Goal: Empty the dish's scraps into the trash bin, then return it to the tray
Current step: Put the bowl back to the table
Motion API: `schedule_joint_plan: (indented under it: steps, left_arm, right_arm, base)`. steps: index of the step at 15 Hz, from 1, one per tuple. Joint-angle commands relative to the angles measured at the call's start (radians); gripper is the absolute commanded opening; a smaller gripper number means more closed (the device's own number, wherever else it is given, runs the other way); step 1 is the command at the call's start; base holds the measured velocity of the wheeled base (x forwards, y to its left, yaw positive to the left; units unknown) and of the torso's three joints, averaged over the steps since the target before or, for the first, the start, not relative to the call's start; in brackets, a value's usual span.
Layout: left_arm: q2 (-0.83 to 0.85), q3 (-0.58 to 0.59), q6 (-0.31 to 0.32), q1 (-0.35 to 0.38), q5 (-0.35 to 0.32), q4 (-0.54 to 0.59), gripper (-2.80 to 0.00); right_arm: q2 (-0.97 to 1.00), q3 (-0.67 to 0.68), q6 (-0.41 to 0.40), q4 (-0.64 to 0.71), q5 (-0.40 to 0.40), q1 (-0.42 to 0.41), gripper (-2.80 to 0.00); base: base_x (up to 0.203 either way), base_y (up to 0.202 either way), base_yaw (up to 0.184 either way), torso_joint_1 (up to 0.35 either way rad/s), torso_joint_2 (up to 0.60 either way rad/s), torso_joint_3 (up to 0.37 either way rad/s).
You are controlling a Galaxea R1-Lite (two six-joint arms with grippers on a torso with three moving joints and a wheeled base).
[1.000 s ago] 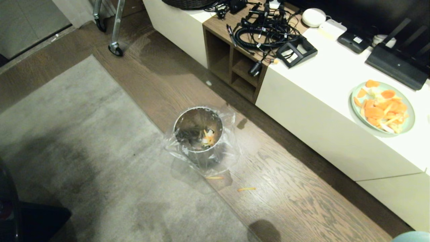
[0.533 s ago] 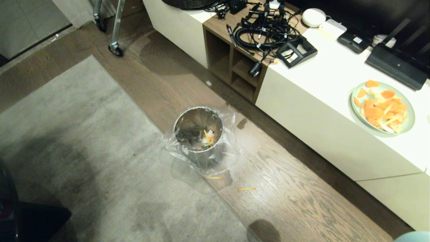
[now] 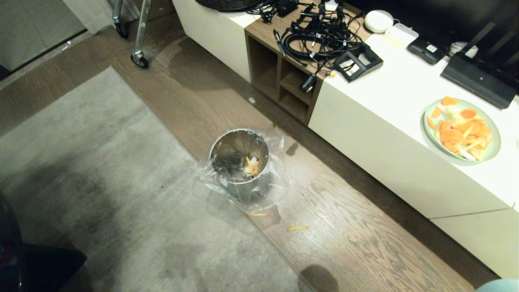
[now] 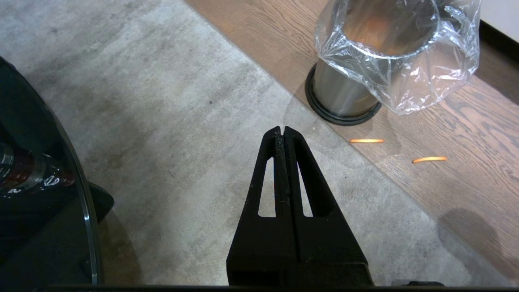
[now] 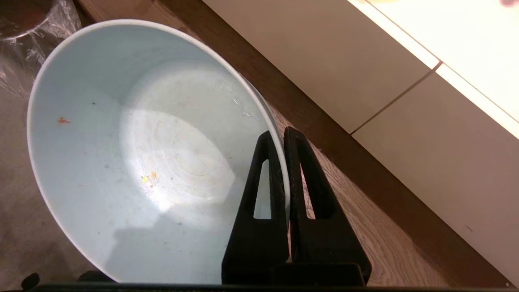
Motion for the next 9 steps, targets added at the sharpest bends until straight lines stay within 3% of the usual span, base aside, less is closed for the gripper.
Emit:
schedule_joint_plan:
  steps: [1,9]
  left_arm:
    - [0.000,0.000,-0.001,0.000,-0.001,0.000,-2.80]
    - [0.000,0.000,-0.003,0.000,-0.004,0.001,-2.80]
  right_arm:
    - [0.002,0.000,0.000,0.000,0.000,0.000,-2.80]
    - [0.002,0.000,-0.002,0.000,0.000,0.000,-2.80]
  base:
    - [0.000,0.000,0.000,0.000,0.00,0.000]
    - [0.000,0.000,0.000,0.000,0.00,0.000]
